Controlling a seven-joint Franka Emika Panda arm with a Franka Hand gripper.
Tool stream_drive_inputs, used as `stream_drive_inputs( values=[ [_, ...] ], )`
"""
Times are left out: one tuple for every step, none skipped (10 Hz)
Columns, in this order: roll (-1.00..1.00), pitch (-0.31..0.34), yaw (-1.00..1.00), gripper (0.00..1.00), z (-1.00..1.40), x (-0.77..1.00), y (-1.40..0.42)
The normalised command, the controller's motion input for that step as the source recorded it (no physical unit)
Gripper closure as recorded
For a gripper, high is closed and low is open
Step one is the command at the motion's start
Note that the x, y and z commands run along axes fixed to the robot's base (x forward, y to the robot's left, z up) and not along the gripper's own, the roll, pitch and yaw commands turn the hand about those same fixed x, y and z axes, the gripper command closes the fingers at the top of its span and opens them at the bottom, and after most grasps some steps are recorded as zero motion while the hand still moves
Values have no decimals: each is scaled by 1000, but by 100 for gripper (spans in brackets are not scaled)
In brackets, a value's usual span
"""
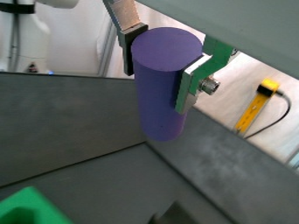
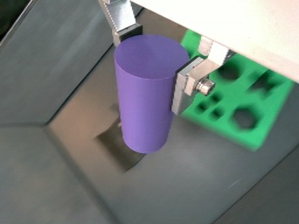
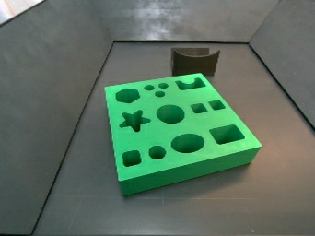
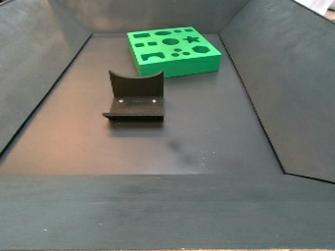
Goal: Pick up the round object. Move up. Place the round object on the fixture. Regrasp the round object. Move to above the board. Insert the round object.
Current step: Move to above the board, then insert the round object.
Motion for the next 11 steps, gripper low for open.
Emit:
stream_drive_inputs(
  values=[
    [-1000, -99, -146, 100, 63, -369, -1000],
    [-1000, -92, -152, 100, 58, -350, -853],
    [-1000, -90, -152, 100, 40, -264, -571],
    [-1000, -91, -153, 100, 28, -208, -395],
    [-1000, -93, -140, 100, 13, -120, -102],
    [-908, -96, -122, 100, 9, -97, -22],
    [-611, -84, -66, 100, 4, -83, 18],
    [-410, -73, -40, 100, 5, -71, 8],
    [-222, -51, -16, 100, -1, -50, 8],
    [0, 0, 0, 100, -17, 0, 0],
    [0, 0, 0, 100, -66, 0, 0]
  ],
)
